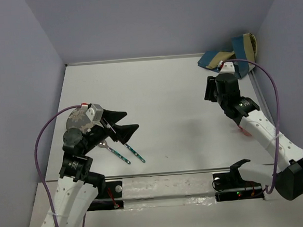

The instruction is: Set the dinner table for one person

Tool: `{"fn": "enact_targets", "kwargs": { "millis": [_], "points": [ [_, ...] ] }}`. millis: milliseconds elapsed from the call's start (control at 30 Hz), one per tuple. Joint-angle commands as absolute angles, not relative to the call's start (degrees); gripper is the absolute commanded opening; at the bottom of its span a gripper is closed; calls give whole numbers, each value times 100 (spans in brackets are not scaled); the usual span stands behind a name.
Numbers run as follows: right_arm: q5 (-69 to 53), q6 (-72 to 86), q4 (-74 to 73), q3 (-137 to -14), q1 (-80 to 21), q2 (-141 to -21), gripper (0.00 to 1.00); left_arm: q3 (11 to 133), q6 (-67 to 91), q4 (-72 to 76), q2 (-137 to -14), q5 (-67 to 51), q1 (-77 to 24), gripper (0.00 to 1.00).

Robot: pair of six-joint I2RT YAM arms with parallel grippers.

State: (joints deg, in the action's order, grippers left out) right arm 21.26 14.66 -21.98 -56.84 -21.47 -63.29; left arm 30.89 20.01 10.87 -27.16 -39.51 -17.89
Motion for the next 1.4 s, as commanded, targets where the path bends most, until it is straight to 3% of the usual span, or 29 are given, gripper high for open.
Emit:
{"fn": "enact_targets", "kwargs": {
  "millis": [0, 167, 600, 1133, 1367],
  "points": [
    [3250, 881, -1565, -6292, -2206, -7108, 55, 3349, 1960, 1327, -2672, -4148, -1775, 99],
    [3017, 791, -1494, -6969, -1260, -7997, 53, 3322, 2012, 1371, -2646, -4271, -1810, 99],
    [3243, 229, -1266, -9376, -18, -11029, 58, 3348, 1978, 1231, -2698, -4034, -2285, 99],
    [3788, -1466, -1082, -12478, 360, -13903, 60, 3498, 1714, 984, -2935, -3709, -2610, 99],
    [4043, -2065, -519, -13077, 421, -14659, 55, 3498, 1705, 1020, -3094, -3735, -2540, 99]
  ]
}}
